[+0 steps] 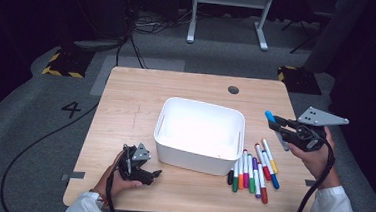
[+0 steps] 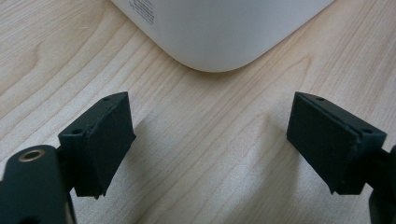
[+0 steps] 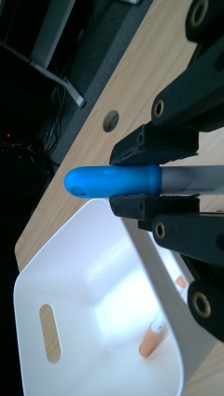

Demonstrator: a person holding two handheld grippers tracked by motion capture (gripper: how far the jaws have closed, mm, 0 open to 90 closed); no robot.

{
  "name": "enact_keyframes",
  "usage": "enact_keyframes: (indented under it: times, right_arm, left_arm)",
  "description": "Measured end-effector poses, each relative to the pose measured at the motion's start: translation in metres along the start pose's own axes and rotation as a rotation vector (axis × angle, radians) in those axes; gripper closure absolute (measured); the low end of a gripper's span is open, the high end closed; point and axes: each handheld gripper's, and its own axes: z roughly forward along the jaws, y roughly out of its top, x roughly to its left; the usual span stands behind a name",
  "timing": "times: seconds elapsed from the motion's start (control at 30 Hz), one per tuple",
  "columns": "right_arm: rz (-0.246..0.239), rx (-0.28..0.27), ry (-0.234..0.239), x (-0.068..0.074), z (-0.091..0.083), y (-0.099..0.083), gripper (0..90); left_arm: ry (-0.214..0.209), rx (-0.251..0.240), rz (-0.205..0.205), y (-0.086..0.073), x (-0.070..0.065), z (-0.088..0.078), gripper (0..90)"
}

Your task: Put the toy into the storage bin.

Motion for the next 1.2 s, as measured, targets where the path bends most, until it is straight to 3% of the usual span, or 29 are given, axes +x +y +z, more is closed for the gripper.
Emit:
enact_keyframes:
  times: [0.57, 0.93, 1.2]
  right_arm:
    - [-0.139, -0.007, 0.1, 0.049, 0.038, 0.058, 74.2]
    - [-0.172, 0.0, 0.172, 0.075, 0.069, 0.072, 74.2]
    - [-0.197, 0.077, 0.227, 0.092, 0.094, 0.072, 74.2]
  left_arm:
    - [0.0, 0.0, 0.0, 0.0, 0.0, 0.0, 14.8]
    - [0.0, -0.001, 0.0, 0.0, 0.0, 0.0, 14.8]
    - [0.0, -0.002, 0.001, 0.0, 0.0, 0.0, 14.8]
